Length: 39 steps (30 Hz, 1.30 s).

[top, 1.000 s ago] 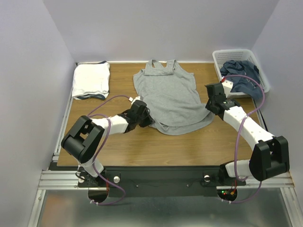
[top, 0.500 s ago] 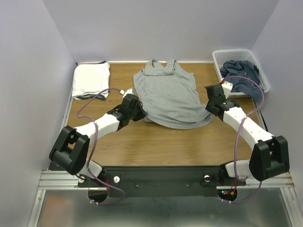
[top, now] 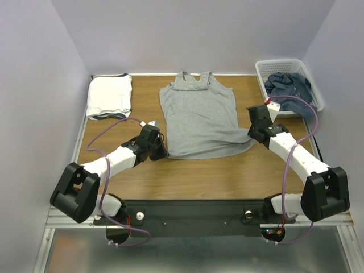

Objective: Fold and stack the tank tops
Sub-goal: Flatten the tank top out

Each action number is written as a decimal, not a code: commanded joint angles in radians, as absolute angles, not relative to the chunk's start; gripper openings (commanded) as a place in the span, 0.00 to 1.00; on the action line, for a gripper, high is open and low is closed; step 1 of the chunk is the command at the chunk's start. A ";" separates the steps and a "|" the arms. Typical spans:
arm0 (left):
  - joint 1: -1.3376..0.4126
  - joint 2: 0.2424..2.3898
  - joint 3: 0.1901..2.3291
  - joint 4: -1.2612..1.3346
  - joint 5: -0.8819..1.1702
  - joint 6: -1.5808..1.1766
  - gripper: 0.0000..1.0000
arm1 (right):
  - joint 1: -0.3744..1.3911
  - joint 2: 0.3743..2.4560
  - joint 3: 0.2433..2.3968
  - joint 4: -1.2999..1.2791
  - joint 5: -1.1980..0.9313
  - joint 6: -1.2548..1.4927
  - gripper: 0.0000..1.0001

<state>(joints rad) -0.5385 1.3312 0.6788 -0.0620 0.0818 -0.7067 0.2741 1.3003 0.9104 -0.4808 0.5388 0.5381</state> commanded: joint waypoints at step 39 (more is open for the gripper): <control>-0.572 1.231 1.017 -0.609 -0.232 -0.461 0.00 | 0.180 1.348 1.014 -0.472 0.545 0.495 0.00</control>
<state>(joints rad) -0.5705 1.2198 0.9070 -0.5274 -0.0807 -0.6025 0.1951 1.3499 0.9787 -0.4866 0.5446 0.5003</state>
